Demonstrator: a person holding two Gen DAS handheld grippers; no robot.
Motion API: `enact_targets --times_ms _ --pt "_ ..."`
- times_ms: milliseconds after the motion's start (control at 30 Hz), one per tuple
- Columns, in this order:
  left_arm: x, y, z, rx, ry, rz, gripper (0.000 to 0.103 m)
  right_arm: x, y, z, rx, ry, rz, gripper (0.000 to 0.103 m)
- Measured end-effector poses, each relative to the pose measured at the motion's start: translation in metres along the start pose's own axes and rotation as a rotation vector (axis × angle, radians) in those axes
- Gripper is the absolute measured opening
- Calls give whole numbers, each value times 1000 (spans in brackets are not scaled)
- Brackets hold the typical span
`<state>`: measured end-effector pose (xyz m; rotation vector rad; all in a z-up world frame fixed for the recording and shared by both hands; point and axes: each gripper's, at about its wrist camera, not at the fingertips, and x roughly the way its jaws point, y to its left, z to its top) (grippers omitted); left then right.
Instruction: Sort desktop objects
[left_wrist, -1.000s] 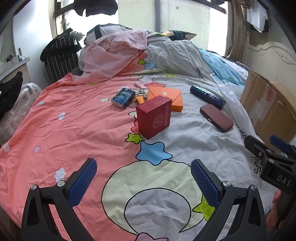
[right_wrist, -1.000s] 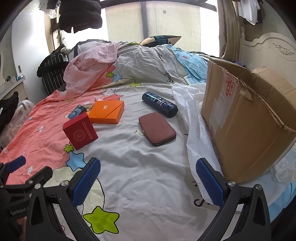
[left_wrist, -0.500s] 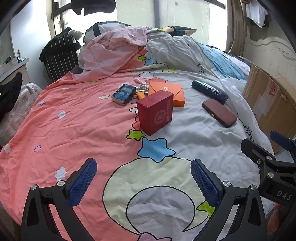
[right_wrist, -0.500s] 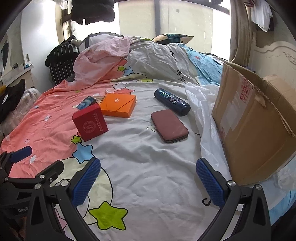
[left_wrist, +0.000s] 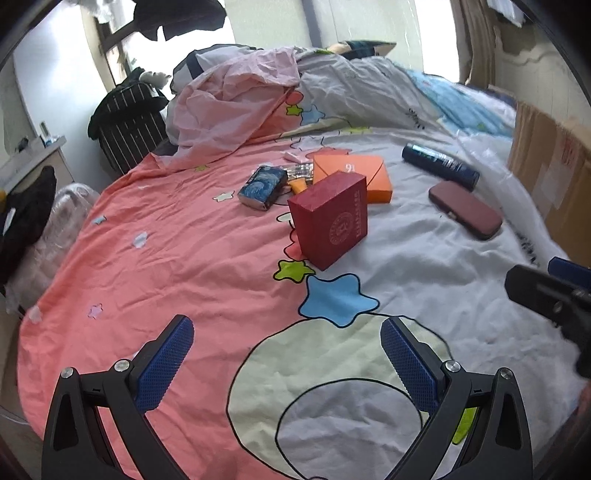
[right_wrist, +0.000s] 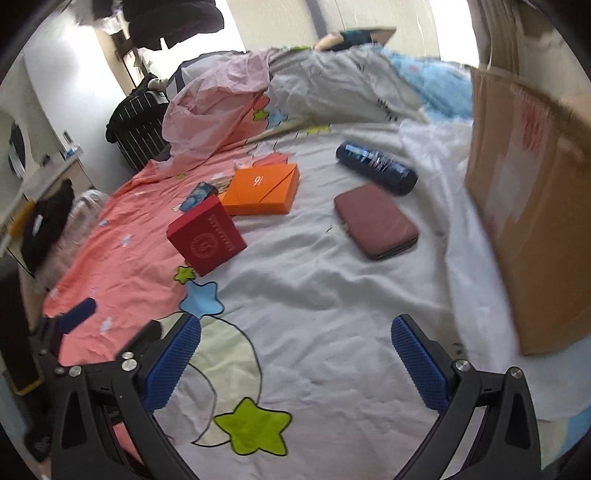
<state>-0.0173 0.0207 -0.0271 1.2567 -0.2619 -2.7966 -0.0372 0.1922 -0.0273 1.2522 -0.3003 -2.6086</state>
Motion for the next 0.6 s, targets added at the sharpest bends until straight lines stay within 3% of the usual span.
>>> enact_targets --times_ms 133,200,400,600 --pt "5 1 6 -1 -12 -19 103 7 -5 8 15 19 27 103" --pt "11 2 13 3 12 -64 103 9 -5 12 6 12 9 103" --pt "33 13 30 -83 70 -183 103 24 4 30 -130 12 -105 103" --pt "60 18 45 -179 125 -284 103 52 7 49 -337 23 -274 103"
